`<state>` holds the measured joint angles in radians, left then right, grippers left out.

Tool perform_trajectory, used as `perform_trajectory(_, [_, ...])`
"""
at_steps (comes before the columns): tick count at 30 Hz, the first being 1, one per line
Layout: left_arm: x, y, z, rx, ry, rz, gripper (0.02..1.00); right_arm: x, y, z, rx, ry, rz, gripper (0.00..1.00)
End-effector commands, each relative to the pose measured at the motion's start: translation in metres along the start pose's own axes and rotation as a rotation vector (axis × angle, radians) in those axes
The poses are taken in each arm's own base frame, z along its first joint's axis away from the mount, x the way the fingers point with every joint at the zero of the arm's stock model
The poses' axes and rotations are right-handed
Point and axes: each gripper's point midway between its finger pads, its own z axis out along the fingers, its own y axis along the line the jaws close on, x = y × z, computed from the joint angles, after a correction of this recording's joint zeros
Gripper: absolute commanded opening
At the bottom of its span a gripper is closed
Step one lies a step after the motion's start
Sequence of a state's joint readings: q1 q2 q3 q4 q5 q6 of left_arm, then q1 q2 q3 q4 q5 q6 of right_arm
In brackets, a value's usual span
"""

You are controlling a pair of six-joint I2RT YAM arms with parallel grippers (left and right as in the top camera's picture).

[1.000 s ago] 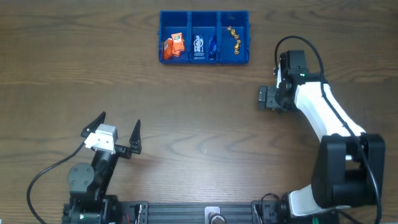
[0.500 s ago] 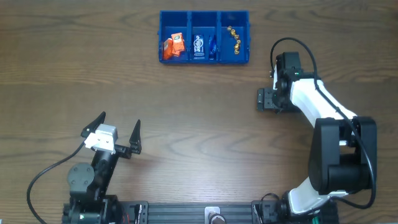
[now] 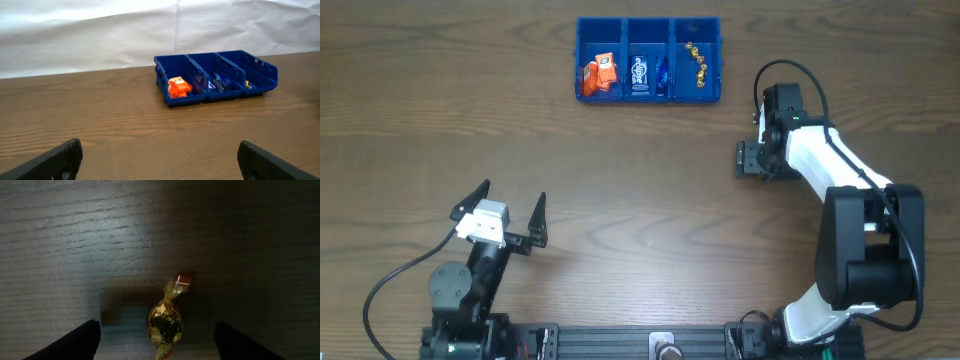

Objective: Sort Candies Into Trays

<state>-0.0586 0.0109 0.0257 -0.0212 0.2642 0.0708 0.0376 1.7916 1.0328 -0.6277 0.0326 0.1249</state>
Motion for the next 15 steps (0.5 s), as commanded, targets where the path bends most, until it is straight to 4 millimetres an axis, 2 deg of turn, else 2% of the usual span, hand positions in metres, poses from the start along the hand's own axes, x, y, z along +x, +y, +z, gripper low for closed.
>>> perform_trajectory(1, [0.0158,-0.0013,0.001,0.011,0.043,-0.021,0.996,0.0044,-0.0018,0.0074,0.002,0.021,0.001,0.684])
perform_trajectory(5, [0.0158,-0.0013,0.001,0.011,0.043,-0.021,0.998,0.0029,-0.0016,0.0078,0.001,0.015,0.002,0.59])
perform_trajectory(11, [0.0158,-0.0013,0.001,0.011,0.043,-0.021,0.998,0.004,-0.0017,0.0096,0.002,0.021,0.002,0.511])
perform_trajectory(15, [0.0158,-0.0013,0.001,0.011,0.043,-0.021,0.998,0.0043,-0.0018,0.0103,0.002,0.023,0.001,0.386])
